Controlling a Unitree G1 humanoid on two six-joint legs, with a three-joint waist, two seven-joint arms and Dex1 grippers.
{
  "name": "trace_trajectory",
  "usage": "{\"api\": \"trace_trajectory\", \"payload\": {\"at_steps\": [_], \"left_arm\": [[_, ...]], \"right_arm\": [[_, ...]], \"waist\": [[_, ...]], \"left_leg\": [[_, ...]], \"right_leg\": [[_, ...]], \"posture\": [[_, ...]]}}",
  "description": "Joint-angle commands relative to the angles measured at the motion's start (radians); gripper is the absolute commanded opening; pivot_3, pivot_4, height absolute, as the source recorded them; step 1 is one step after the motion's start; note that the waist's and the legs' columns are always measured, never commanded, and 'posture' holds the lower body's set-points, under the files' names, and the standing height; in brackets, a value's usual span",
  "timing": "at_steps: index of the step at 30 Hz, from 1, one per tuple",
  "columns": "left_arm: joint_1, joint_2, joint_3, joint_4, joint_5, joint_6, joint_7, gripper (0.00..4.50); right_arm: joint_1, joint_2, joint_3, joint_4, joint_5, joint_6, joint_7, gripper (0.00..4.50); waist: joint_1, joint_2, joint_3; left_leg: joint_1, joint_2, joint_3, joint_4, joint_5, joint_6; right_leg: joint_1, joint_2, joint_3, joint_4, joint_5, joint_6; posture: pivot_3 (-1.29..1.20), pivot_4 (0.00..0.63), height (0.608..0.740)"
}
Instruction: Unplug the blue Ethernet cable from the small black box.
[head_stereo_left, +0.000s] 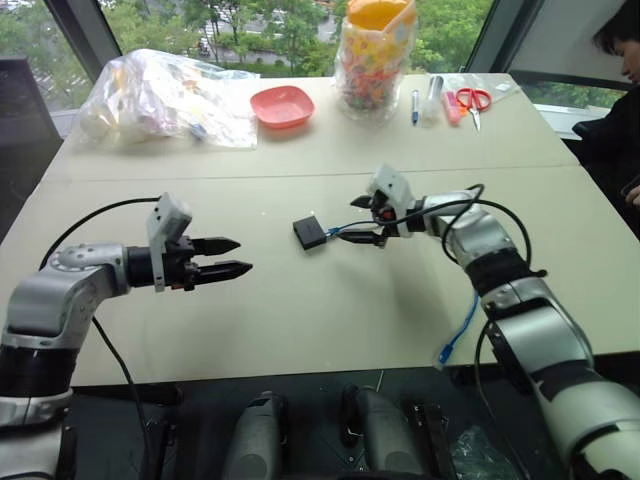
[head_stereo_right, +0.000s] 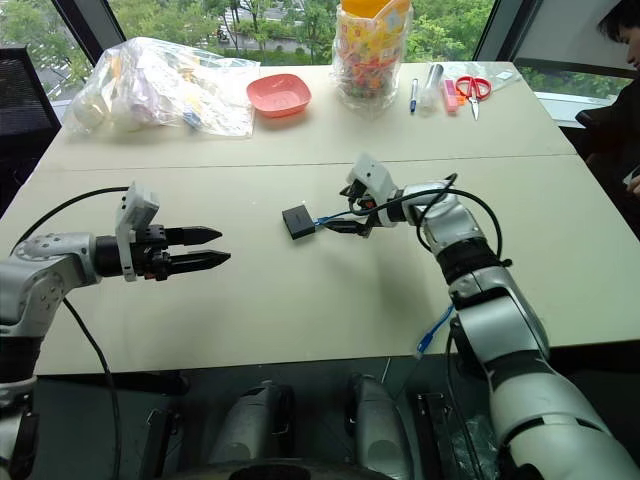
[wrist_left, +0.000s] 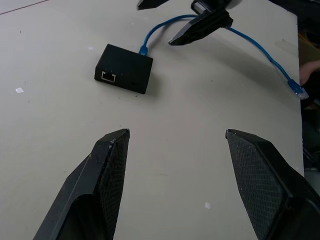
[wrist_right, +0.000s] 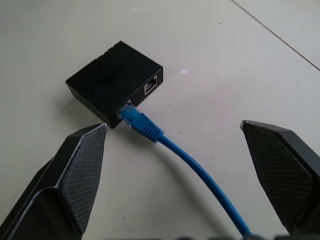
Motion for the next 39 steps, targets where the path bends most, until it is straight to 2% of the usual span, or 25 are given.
{"api": "trace_trajectory", "payload": {"at_steps": [1, 4, 9, 11, 14, 16, 19, 22, 25, 29, 33, 39], "left_arm": [[0.093, -0.032, 0.08, -0.136, -0.042, 0.028, 0.1, 3.17], [0.187, -0.062, 0.125, -0.231, -0.054, 0.045, 0.179, 3.21], [0.236, -0.067, 0.194, -0.26, -0.091, 0.054, 0.23, 3.21], [0.232, -0.062, 0.191, -0.25, -0.089, 0.048, 0.232, 3.21], [0.158, -0.054, 0.145, -0.18, -0.062, 0.014, 0.207, 3.21], [0.068, -0.07, 0.111, -0.087, -0.044, -0.018, 0.189, 3.21], [-0.209, -0.149, 0.061, 0.251, -0.028, -0.067, 0.127, 3.21], [-0.427, -0.202, 0.033, 0.547, -0.003, -0.112, 0.029, 3.21], [-0.638, -0.267, 0.04, 0.872, 0.039, -0.19, -0.009, 3.21], [-0.812, -0.327, -0.015, 1.145, 0.132, -0.286, -0.138, 3.21], [-0.906, -0.379, -0.025, 1.294, 0.202, -0.364, -0.19, 3.21], [-0.964, -0.439, -0.01, 1.389, 0.269, -0.438, -0.188, 3.21]], "right_arm": [[-0.09, 0.079, 0.033, 0.239, -0.113, -0.128, 0.022, 4.5], [-0.106, 0.133, 0.089, 0.334, -0.222, -0.176, 0.056, 3.64], [-0.116, 0.137, 0.096, 0.361, -0.296, -0.217, 0.129, 1.17], [-0.119, 0.136, 0.089, 0.361, -0.311, -0.228, 0.139, 0.04], [-0.135, 0.13, 0.074, 0.348, -0.334, -0.257, 0.048, 0.04], [-0.148, 0.118, 0.081, 0.323, -0.371, -0.321, -0.089, 0.04], [-0.134, 0.066, 0.111, 0.187, -0.464, -0.52, -0.337, 0.04], [-0.094, 0.026, 0.112, 0.068, -0.514, -0.635, -0.481, 0.04], [-0.035, -0.022, 0.096, -0.052, -0.521, -0.658, -0.508, 0.04], [0.032, -0.06, 0.056, -0.222, -0.506, -0.605, -0.531, 0.04], [0.08, -0.077, 0.032, -0.357, -0.499, -0.539, -0.516, 0.04], [0.134, -0.089, 0.019, -0.494, -0.504, -0.459, -0.498, 0.04]], "waist": [[-0.001, 0.0, 0.0], [-0.005, -0.002, -0.001], [-0.004, -0.001, -0.002], [-0.002, 0.001, -0.004], [0.0, 0.001, -0.004], [0.001, 0.001, -0.004], [0.007, 0.001, -0.004], [0.004, 0.001, -0.003], [0.002, -0.001, -0.004], [-0.002, -0.001, -0.003], [-0.006, -0.001, -0.003], [-0.002, -0.001, -0.003]], "left_leg": [[0.001, 0.0, 0.0, 0.0, 0.0, 0.0], [0.003, 0.001, 0.0, 0.0, 0.001, -0.001], [0.015, 0.005, 0.0, 0.0, 0.001, -0.004], [0.021, 0.006, -0.002, 0.0, -0.001, -0.007], [0.021, 0.006, -0.002, 0.0, -0.001, -0.007], [0.02, 0.006, -0.001, 0.0, -0.001, -0.007], [0.019, 0.006, -0.001, 0.0, 0.0, -0.009], [0.014, 0.002, 0.0, 0.0, 0.004, -0.008], [0.008, -0.001, 0.002, 0.0, 0.003, -0.005], [0.001, -0.002, 0.006, -0.001, 0.006, -0.009], [0.001, -0.002, 0.007, -0.002, 0.004, -0.006], [0.002, -0.001, 0.005, 0.0, 0.003, -0.003]], "right_leg": [[0.0, 0.0, 0.001, 0.001, 0.0, 0.0], [0.001, -0.001, 0.001, 0.003, 0.0, -0.001], [0.012, 0.001, 0.0, 0.003, -0.003, -0.004], [0.018, 0.002, -0.001, 0.002, -0.005, -0.008], [0.018, 0.001, -0.002, 0.001, -0.005, -0.008], [0.018, 0.001, -0.002, 0.001, -0.005, -0.008], [0.017, 0.001, -0.002, 0.001, -0.005, -0.008], [0.014, 0.0, -0.002, 0.002, -0.004, -0.007], [0.009, -0.001, 0.0, 0.004, -0.003, -0.001], [0.0, -0.001, 0.0, 0.005, -0.002, -0.001], [0.0, -0.001, 0.0, 0.003, -0.002, 0.0], [0.001, -0.001, 0.0, 0.005, -0.004, 0.002]], "posture": [[0.0, 0.15, 0.74], [0.0, 0.15, 0.74], [0.0, 0.15, 0.74], [0.0, 0.15, 0.74], [0.0, 0.15, 0.74], [0.0, 0.15, 0.74], [0.0, 0.15, 0.74], [0.0, 0.15, 0.74], [0.0, 0.15, 0.74], [0.0, 0.15, 0.74], [0.0, 0.15, 0.74], [0.0, 0.15, 0.74]]}}
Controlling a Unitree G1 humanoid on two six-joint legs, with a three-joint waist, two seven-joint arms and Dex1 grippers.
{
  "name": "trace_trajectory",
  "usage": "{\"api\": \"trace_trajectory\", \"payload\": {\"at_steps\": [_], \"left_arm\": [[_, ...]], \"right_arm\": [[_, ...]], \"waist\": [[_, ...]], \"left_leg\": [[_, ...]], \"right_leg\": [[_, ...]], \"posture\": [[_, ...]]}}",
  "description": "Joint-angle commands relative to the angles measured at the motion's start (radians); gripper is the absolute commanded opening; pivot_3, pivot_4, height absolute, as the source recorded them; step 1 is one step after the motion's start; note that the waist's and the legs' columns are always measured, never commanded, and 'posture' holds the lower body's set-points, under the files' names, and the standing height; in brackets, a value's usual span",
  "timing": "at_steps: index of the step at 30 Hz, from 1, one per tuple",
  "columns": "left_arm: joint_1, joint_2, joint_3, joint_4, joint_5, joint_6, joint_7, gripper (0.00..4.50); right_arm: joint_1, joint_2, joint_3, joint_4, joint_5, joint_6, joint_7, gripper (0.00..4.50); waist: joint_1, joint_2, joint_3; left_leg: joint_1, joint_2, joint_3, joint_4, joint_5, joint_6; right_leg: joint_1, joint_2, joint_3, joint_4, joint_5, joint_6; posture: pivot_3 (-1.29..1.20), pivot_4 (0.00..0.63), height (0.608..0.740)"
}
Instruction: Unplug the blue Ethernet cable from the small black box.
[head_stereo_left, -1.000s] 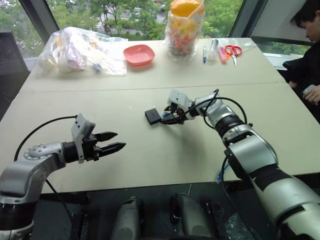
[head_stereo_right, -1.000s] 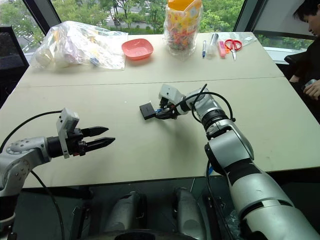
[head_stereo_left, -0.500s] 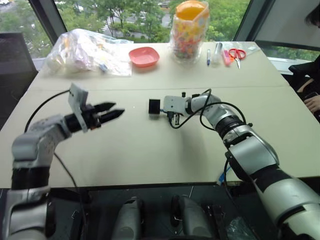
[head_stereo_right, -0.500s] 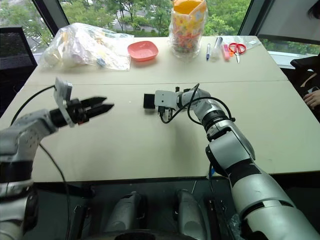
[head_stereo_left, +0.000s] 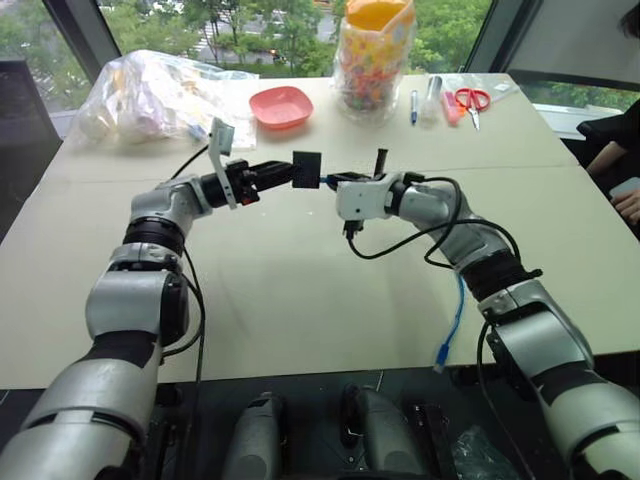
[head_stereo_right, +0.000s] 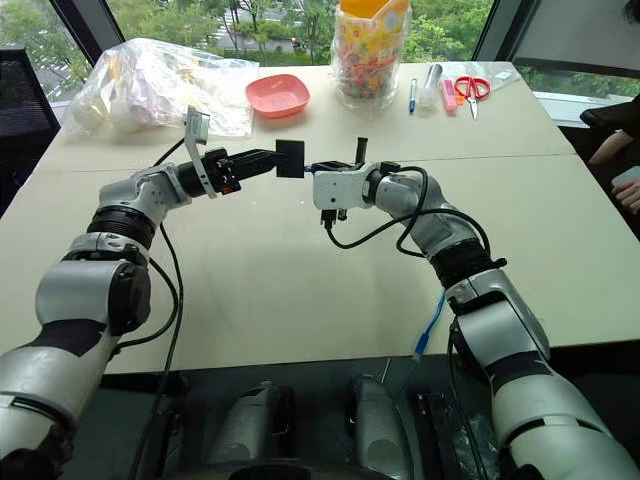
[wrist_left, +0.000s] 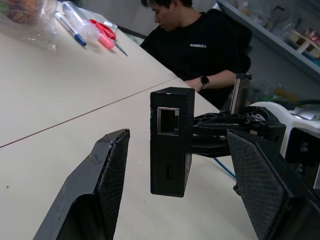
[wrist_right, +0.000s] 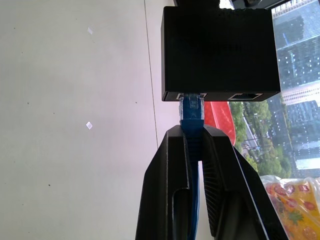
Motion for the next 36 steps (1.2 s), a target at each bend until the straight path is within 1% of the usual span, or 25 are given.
{"api": "trace_trajectory", "payload": {"at_steps": [1, 3, 4, 6, 7, 8, 12, 14, 15, 19, 20, 22, 23, 25, 26, 28, 30, 33, 36], "left_arm": [[-0.052, -0.023, 0.027, 0.029, 0.022, -0.042, 0.02, 2.96], [-0.063, -0.031, 0.056, 0.042, 0.013, -0.04, 0.018, 2.33], [-0.066, -0.033, 0.064, 0.045, 0.012, -0.035, 0.013, 1.95], [-0.066, -0.036, 0.065, 0.045, 0.021, -0.031, -0.012, 0.96], [-0.063, -0.038, 0.064, 0.044, 0.029, -0.031, -0.021, 0.61], [-0.06, -0.039, 0.063, 0.042, 0.035, -0.029, -0.03, 0.5], [-0.054, -0.041, 0.067, 0.036, 0.047, -0.03, -0.027, 0.5], [-0.045, -0.042, 0.075, 0.032, 0.049, -0.033, -0.012, 0.5], [-0.038, -0.042, 0.082, 0.029, 0.045, -0.034, -0.005, 0.5], [-0.016, -0.033, 0.127, 0.017, 0.009, -0.004, 0.004, 0.5], [-0.01, -0.032, 0.139, 0.011, 0.001, 0.011, -0.002, 0.5], [0.001, -0.031, 0.158, -0.006, -0.018, 0.049, -0.023, 0.5], [0.005, -0.032, 0.17, -0.018, -0.033, 0.077, -0.035, 0.5], [0.019, -0.041, 0.191, -0.046, -0.065, 0.137, -0.046, 0.5], [0.032, -0.048, 0.199, -0.067, -0.082, 0.168, -0.051, 0.5], [0.051, -0.058, 0.222, -0.113, -0.123, 0.24, -0.054, 0.5], [0.065, -0.065, 0.253, -0.159, -0.177, 0.33, -0.049, 0.5], [0.098, -0.083, 0.289, -0.249, -0.25, 0.448, -0.021, 0.5], [0.139, -0.104, 0.291, -0.347, -0.292, 0.521, 0.006, 0.5]], "right_arm": [[0.017, -0.011, -0.032, -0.101, 0.012, 0.038, 0.008, 0.0], [0.039, -0.011, -0.033, -0.146, 0.012, 0.062, 0.015, 0.0], [0.049, -0.011, -0.033, -0.164, 0.011, 0.073, 0.018, 0.0], [0.062, -0.009, -0.034, -0.194, 0.012, 0.093, 0.023, 0.0], [0.066, -0.008, -0.034, -0.202, 0.013, 0.101, 0.024, 0.0], [0.069, -0.009, -0.033, -0.21, 0.012, 0.109, 0.026, 0.0], [0.084, -0.007, -0.042, -0.233, 0.036, 0.141, 0.048, 0.0], [0.117, -0.011, -0.065, -0.272, 0.082, 0.181, 0.082, 0.9], [0.147, -0.009, -0.095, -0.301, 0.116, 0.221, 0.083, 1.26], [0.308, 0.053, -0.254, -0.505, 0.336, 0.514, 0.102, 3.31], [0.352, 0.103, -0.309, -0.586, 0.461, 0.648, 0.103, 3.79], [0.419, 0.204, -0.405, -0.731, 0.705, 0.896, 0.092, 3.79], [0.444, 0.265, -0.461, -0.79, 0.85, 1.011, 0.067, 3.79], [0.475, 0.4, -0.565, -0.842, 1.115, 1.163, -0.017, 3.79], [0.483, 0.459, -0.604, -0.843, 1.202, 1.21, -0.067, 3.79], [0.487, 0.531, -0.649, -0.832, 1.286, 1.248, -0.145, 3.79], [0.487, 0.564, -0.666, -0.819, 1.322, 1.242, -0.195, 3.79], [0.491, 0.589, -0.67, -0.813, 1.361, 1.214, -0.225, 3.79], [0.495, 0.593, -0.662, -0.811, 1.382, 1.198, -0.243, 3.79]], "waist": [[0.001, 0.0, 0.0], [0.001, 0.0, 0.0], [0.002, 0.0, 0.0], [0.001, 0.0, 0.0], [0.001, 0.0, 0.0], [0.0, 0.0, 0.0], [0.001, 0.0, 0.0], [0.001, 0.0, 0.0], [0.002, 0.0, 0.0], [0.007, 0.0, 0.0], [0.007, 0.0, 0.0], [0.004, 0.0, 0.0], [0.002, 0.0, 0.0], [0.0, 0.0, 0.0], [0.001, 0.0, 0.0], [0.003, 0.0, 0.0], [0.005, 0.0, 0.0], [0.006, 0.0, 0.0], [0.005, 0.0, 0.0]], "left_leg": [[0.0, 0.0, 0.0, 0.0, 0.0, 0.0], [0.0, 0.0, 0.0, 0.001, 0.0, 0.0], [0.0, 0.0, 0.0, 0.001, 0.0, 0.0], [-0.001, 0.0, 0.0, 0.001, 0.0, 0.0], [-0.001, 0.0, 0.0, 0.001, 0.0, 0.0], [-0.001, 0.0, 0.0, 0.001, 0.0, 0.0], [-0.001, 0.0, 0.0, 0.001, 0.0, 0.0], [0.0, 0.0, 0.0, 0.001, 0.0, 0.0], [0.0, 0.0, -0.001, 0.001, 0.0, 0.0], [-0.001, 0.0, -0.002, 0.001, 0.0, 0.0], [-0.001, 0.0, -0.003, 0.001, 0.0, 0.0], [-0.001, 0.0, -0.005, 0.001, 0.0, 0.0], [-0.001, 0.001, -0.005, 0.001, 0.0, 0.0], [0.0, 0.003, -0.006, 0.001, 0.0, 0.0], [0.0, 0.004, -0.006, 0.001, 0.0, 0.0], [0.001, 0.007, -0.006, 0.001, 0.0, 0.0], [0.001, 0.007, -0.006, 0.002, 0.0, 0.0], [0.0, 0.007, -0.006, 0.002, 0.0, -0.001], [0.0, 0.007, -0.006, 0.002, 0.0, 0.0]], "right_leg": [[0.0, 0.0, 0.0, 0.0, 0.0, 0.0], [0.0, 0.0, 0.0, 0.001, 0.001, -0.001], [0.0, 0.0, 0.0, 0.001, 0.001, -0.001], [0.0, 0.0, 0.0, 0.0, 0.001, -0.001], [0.0, 0.0, 0.0, 0.0, 0.001, -0.001], [0.0, 0.0, 0.0, 0.001, 0.001, -0.001], [0.0, 0.0, 0.0, 0.001, 0.001, -0.001], [0.0, 0.0, 0.0, 0.001, 0.001, -0.001], [0.0, 0.0, 0.0, 0.001, 0.001, -0.001], [0.0, -0.001, -0.001, 0.0, 0.001, -0.002], [0.0, -0.001, -0.001, 0.0, 0.002, -0.003], [0.001, -0.001, -0.001, 0.0, 0.002, -0.004], [0.0, -0.001, -0.001, 0.001, 0.002, -0.004], [0.0, 0.001, -0.001, 0.002, 0.003, -0.004], [0.0, 0.001, -0.001, 0.002, 0.003, -0.005], [0.0, 0.002, -0.001, 0.003, 0.004, -0.007], [0.001, 0.002, -0.001, 0.002, 0.004, -0.006], [0.001, 0.002, -0.001, 0.001, 0.003, -0.005], [0.001, 0.001, -0.001, 0.0, 0.003, -0.005]], "posture": [[0.0, 0.15, 0.74], [0.0, 0.15, 0.74], [0.0, 0.15, 0.74], [0.0, 0.15, 0.74], [0.0, 0.15, 0.74], [0.0, 0.15, 0.74], [0.0, 0.15, 0.74], [0.0, 0.15, 0.74], [0.0, 0.15, 0.74], [0.0, 0.15, 0.74], [0.0, 0.15, 0.74], [0.0, 0.15, 0.74], [0.0, 0.15, 0.74], [0.0, 0.15, 0.74], [0.0, 0.15, 0.74], [0.0, 0.15, 0.74], [0.0, 0.15, 0.74], [0.0, 0.15, 0.74], [0.0, 0.15, 0.74]]}}
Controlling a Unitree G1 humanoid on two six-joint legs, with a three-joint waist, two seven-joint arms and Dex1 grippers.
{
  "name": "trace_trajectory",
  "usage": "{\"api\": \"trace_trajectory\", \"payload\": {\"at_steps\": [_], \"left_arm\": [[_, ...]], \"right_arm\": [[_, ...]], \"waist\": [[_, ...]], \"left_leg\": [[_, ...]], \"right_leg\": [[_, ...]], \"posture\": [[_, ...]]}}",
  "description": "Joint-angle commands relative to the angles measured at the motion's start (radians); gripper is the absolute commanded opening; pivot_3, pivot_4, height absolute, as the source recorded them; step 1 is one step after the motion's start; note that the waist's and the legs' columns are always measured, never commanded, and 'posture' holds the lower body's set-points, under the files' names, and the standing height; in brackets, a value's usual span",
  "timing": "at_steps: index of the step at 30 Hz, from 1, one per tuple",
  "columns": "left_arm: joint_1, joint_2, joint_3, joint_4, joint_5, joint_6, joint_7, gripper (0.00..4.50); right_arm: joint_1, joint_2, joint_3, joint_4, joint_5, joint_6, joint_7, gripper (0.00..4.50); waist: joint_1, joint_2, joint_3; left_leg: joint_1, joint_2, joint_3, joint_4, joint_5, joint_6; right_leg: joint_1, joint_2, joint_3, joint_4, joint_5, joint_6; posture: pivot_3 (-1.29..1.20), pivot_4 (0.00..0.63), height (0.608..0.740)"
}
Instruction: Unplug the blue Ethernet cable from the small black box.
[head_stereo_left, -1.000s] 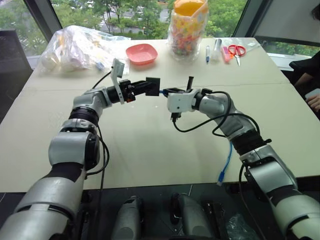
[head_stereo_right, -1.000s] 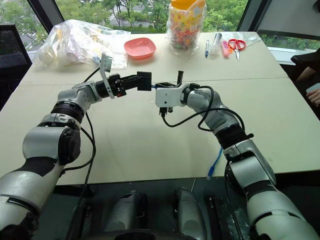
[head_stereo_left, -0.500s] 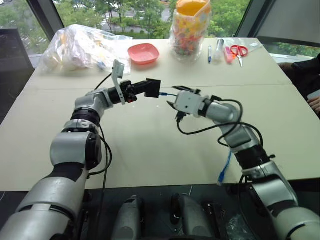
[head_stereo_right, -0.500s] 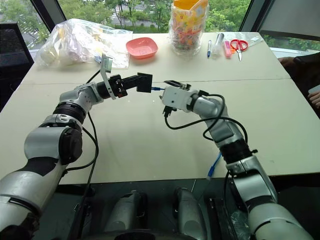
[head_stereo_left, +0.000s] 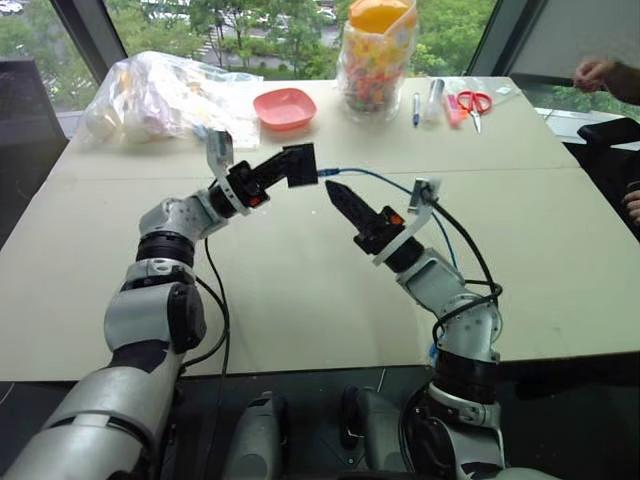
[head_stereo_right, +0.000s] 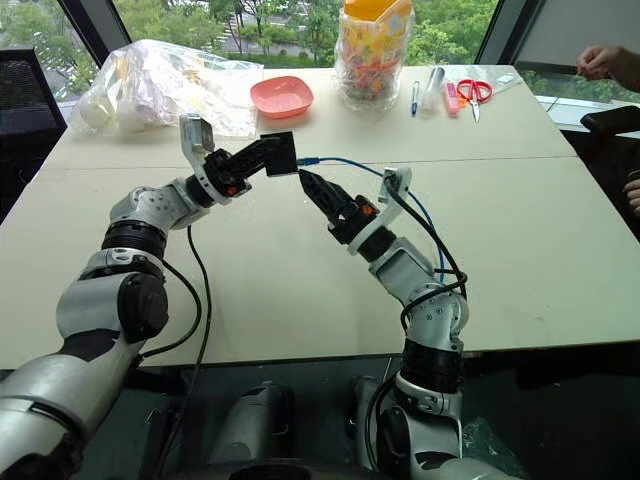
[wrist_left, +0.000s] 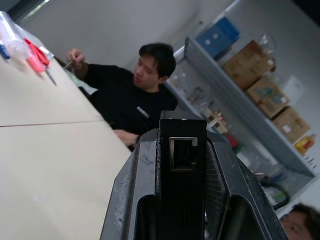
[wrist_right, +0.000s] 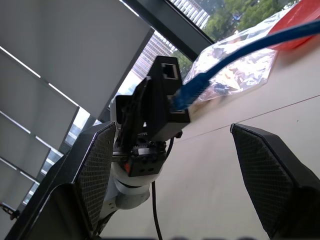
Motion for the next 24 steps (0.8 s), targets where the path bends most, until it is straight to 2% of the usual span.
{"api": "trace_trajectory", "payload": {"at_steps": [1, 8, 24], "left_arm": [[0.032, -0.024, 0.009, -0.14, -0.076, 0.091, 0.022, 0.5], [0.086, -0.057, 0.001, -0.259, -0.118, 0.141, 0.078, 0.5], [0.11, -0.083, -0.026, -0.304, -0.158, 0.149, 0.104, 0.5]], "right_arm": [[0.0, 0.011, 0.01, -0.021, 0.05, -0.032, -0.019, 3.79], [-0.015, -0.014, 0.032, -0.008, 0.062, -0.065, -0.02, 3.79], [-0.036, -0.046, 0.048, 0.018, 0.115, -0.095, -0.02, 3.79]], "waist": [[-0.001, 0.0, 0.0], [-0.002, 0.0, 0.0], [-0.001, 0.0, 0.0]], "left_leg": [[0.0, 0.0, 0.0, 0.0, 0.0, 0.0], [0.001, 0.0, 0.0, -0.001, 0.0, 0.0], [0.0, 0.0, 0.0, -0.001, 0.0, 0.0]], "right_leg": [[0.0, 0.0, 0.0, 0.0, 0.0, 0.0], [0.0, 0.001, 0.0, 0.0, -0.001, 0.001], [0.0, 0.001, 0.0, 0.0, -0.001, 0.001]], "posture": [[0.0, 0.15, 0.74], [0.0, 0.15, 0.74], [0.0, 0.15, 0.74]]}}
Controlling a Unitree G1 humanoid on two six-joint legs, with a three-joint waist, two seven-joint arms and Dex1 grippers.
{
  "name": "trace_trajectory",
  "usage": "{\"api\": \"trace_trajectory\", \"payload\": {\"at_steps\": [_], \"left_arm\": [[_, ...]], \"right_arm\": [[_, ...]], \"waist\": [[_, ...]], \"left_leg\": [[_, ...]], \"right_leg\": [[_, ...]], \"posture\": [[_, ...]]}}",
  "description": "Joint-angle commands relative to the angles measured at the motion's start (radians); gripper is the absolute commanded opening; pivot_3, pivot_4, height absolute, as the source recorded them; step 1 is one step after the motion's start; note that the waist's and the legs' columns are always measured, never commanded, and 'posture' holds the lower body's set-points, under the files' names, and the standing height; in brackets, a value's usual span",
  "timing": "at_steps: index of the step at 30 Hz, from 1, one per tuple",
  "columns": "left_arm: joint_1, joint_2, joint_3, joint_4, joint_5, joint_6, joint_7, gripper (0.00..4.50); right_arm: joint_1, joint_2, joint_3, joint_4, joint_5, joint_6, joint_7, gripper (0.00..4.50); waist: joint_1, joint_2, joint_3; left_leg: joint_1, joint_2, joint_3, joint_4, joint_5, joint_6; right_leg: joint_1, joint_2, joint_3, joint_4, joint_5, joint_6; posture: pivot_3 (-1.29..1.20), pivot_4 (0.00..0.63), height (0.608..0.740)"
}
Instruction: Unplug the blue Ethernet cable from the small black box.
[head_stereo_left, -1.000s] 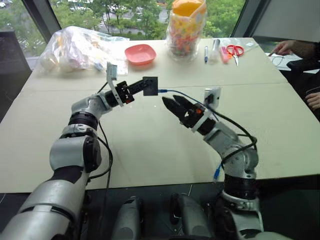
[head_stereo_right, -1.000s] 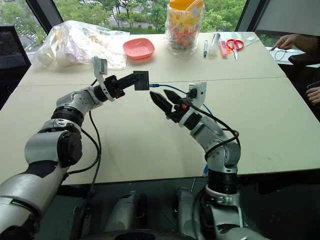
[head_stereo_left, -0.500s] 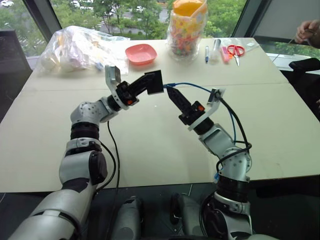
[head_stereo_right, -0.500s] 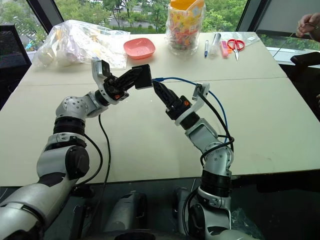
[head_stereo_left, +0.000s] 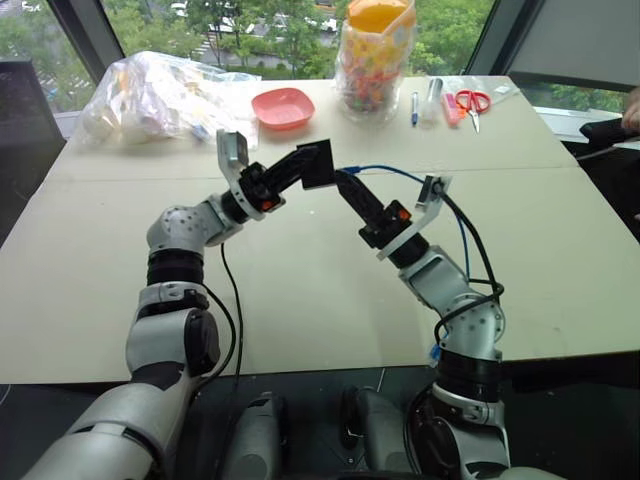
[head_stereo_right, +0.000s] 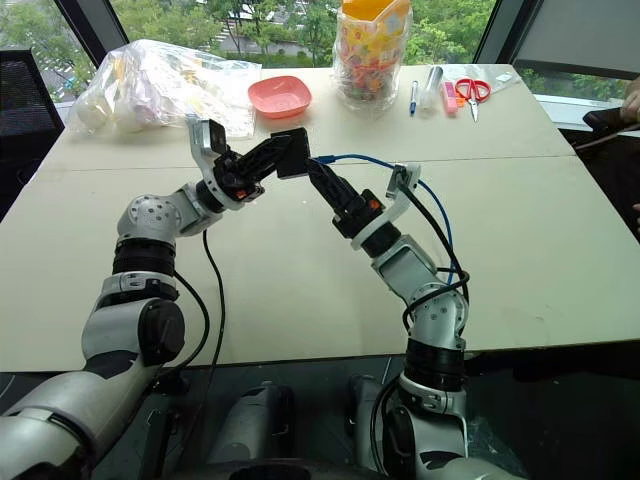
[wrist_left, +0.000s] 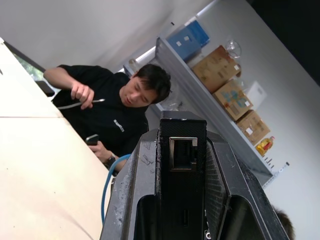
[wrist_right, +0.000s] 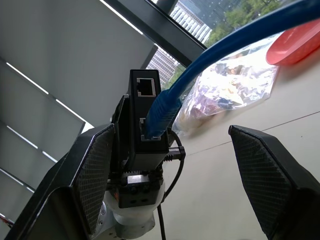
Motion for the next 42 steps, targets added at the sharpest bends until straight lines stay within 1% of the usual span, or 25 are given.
{"api": "trace_trajectory", "payload": {"at_steps": [1, 6, 7, 9, 10, 12, 14, 15, 20, 23, 27, 30, 33, 35, 37, 39, 42], "left_arm": [[-0.001, -0.001, -0.006, -0.037, -0.033, 0.005, -0.005, 0.5], [0.001, -0.001, -0.015, -0.036, -0.038, -0.001, -0.004, 0.5], [0.002, -0.001, -0.016, -0.036, -0.038, -0.003, -0.002, 0.5], [0.009, -0.002, -0.019, -0.042, -0.04, -0.003, 0.0, 0.5], [0.012, -0.003, -0.02, -0.045, -0.041, -0.003, 0.001, 0.5], [0.015, -0.003, -0.02, -0.049, -0.044, -0.003, 0.004, 0.5], [0.018, -0.003, -0.021, -0.053, -0.047, -0.004, 0.007, 0.5], [0.019, -0.003, -0.021, -0.054, -0.049, -0.004, 0.009, 0.5], [0.019, 0.002, -0.016, -0.049, -0.053, -0.015, 0.019, 0.5], [0.02, 0.019, -0.008, -0.045, -0.053, -0.027, 0.022, 0.5], [0.028, 0.089, 0.026, -0.047, -0.058, -0.035, 0.027, 0.5], [0.038, 0.157, 0.056, -0.03, -0.061, -0.052, 0.038, 0.5], [0.041, 0.201, 0.056, -0.004, -0.031, -0.106, 0.054, 0.5], [0.041, 0.19, 0.015, -0.014, 0.037, -0.216, 0.096, 0.5], [0.036, 0.16, -0.012, -0.03, 0.081, -0.302, 0.137, 0.5], [0.035, 0.128, -0.022, -0.042, 0.097, -0.355, 0.16, 0.5], [0.045, 0.084, -0.037, -0.065, 0.118, -0.418, 0.196, 0.5]], "right_arm": [[-0.024, 0.001, 0.011, -0.013, 0.03, -0.024, 0.001, 3.79], [-0.022, 0.001, 0.016, -0.009, 0.038, -0.031, -0.003, 3.79], [-0.02, 0.002, 0.019, -0.011, 0.039, -0.033, -0.003, 3.56], [-0.017, 0.006, 0.024, -0.014, 0.043, -0.037, -0.004, 2.94], [-0.015, 0.007, 0.028, -0.016, 0.044, -0.039, -0.002, 2.53], [-0.014, 0.007, 0.034, -0.016, 0.047, -0.04, -0.001, 1.41], [-0.013, 0.006, 0.041, -0.014, 0.048, -0.041, -0.002, 0.39], [-0.013, 0.005, 0.043, -0.013, 0.048, -0.042, -0.003, 0.05], [-0.015, 0.007, 0.043, -0.007, 0.072, -0.041, -0.008, 0.05], [-0.019, 0.006, 0.021, -0.004, 0.098, -0.049, -0.022, 0.05], [-0.039, -0.038, -0.061, 0.026, 0.131, -0.085, -0.056, 0.05], [-0.05, -0.122, -0.11, 0.06, 0.143, -0.083, -0.048, 0.05], [-0.094, -0.244, -0.109, 0.086, 0.101, -0.065, -0.013, 0.05], [-0.197, -0.355, -0.094, 0.117, 0.053, -0.053, 0.001, 0.05], [-0.345, -0.465, -0.08, 0.185, 0.002, -0.053, 0.037, 0.05], [-0.461, -0.527, -0.076, 0.274, -0.033, -0.063, 0.072, 0.05], [-0.564, -0.572, -0.055, 0.408, -0.103, -0.091, 0.131, 0.05]], "waist": [[0.0, 0.0, 0.0], [0.0, 0.0, 0.0], [0.0, 0.0, 0.0], [0.0, 0.0, 0.0], [-0.001, 0.0, 0.0], [-0.001, 0.0, 0.0], [0.0, 0.0, 0.0], [0.0, 0.0, 0.0], [0.001, 0.0, 0.0], [0.001, 0.0, 0.0], [-0.002, 0.0, 0.0], [-0.001, 0.0, 0.0], [0.0, 0.0, 0.0], [0.002, 0.002, 0.001], [0.003, 0.004, 0.003], [0.004, 0.004, 0.003], [0.003, 0.0, 0.0]], "left_leg": [[0.0, 0.0, 0.0, 0.0, 0.0, 0.0], [0.0, 0.0, 0.0, 0.0, 0.0, 0.0], [0.0, 0.0, 0.0, 0.0, 0.0, 0.0], [0.0, 0.0, 0.0, 0.0, 0.0, 0.0], [0.0, 0.0, 0.0, 0.0, 0.0, 0.0], [0.0, 0.0, 0.0, 0.0, 0.0, 0.0], [0.0, 0.0, 0.0, 0.0, 0.0, 0.0], [0.0, 0.0, 0.0, 0.0, 0.0, 0.0], [0.0, 0.0, 0.0, 0.0, 0.0, 0.0], [0.0, 0.0, 0.0, 0.0, 0.0, 0.0], [0.0, 0.0, 0.0, 0.0, 0.0, 0.0], [0.0, 0.0, 0.0, 0.0, 0.0, 0.0], [0.0, 0.0, 0.0, -0.001, 0.0, 0.0], [0.0, 0.0, 0.001, -0.001, 0.0, 0.0], [-0.001, -0.001, 0.001, 0.0, 0.0, 0.0], [-0.001, -0.003, 0.001, 0.0, 0.0, 0.0], [-0.001, -0.004, 0.0, -0.001, -0.001, 0.001]], "right_leg": [[0.0, 0.0, 0.0, 0.0, 0.0, 0.0], [0.0, 0.0, 0.0, 0.0, 0.0, 0.0], [0.0, 0.0, 0.0, 0.0, 0.0, 0.0], [0.0, 0.0, 0.0, 0.0, 0.0, 0.0], [0.0, 0.0, 0.0, 0.0, 0.0, 0.0], [0.0, 0.0, 0.0, 0.0, 0.0, 0.0], [0.0, 0.0, 0.0, 0.0, 0.0, 0.0], [0.0, 0.0, 0.0, 0.0, 0.0, 0.0], [0.0, 0.0, 0.0, -0.001, 0.0, 0.0], [0.0, 0.0, 0.0, -0.001, 0.0, 0.0], [0.0, 0.0, 0.0, 0.0, 0.0, 0.0], [-0.001, 0.0, 0.0, 0.0, 0.0, 0.0], [-0.001, 0.0, 0.0, -0.001, 0.0, 0.0], [-0.001, -0.001, 0.0, -0.001, 0.0, 0.0], [-0.001, -0.002, 0.0, -0.001, 0.0, -0.001], [-0.001, -0.003, 0.001, -0.001, 0.0, -0.001], [0.0, -0.001, 0.0, -0.002, -0.001, 0.001]], "posture": [[0.0, 0.15, 0.74], [0.0, 0.15, 0.74], [0.0, 0.15, 0.74], [0.0, 0.15, 0.74], [0.0, 0.15, 0.74], [0.0, 0.15, 0.74], [0.0, 0.15, 0.74], [0.0, 0.15, 0.74], [0.0, 0.15, 0.74], [0.0, 0.15, 0.74], [0.0, 0.15, 0.74], [0.0, 0.15, 0.74], [0.0, 0.15, 0.74], [0.0, 0.15, 0.74], [0.0, 0.15, 0.74], [0.0, 0.15, 0.74], [0.0, 0.15, 0.74]]}}
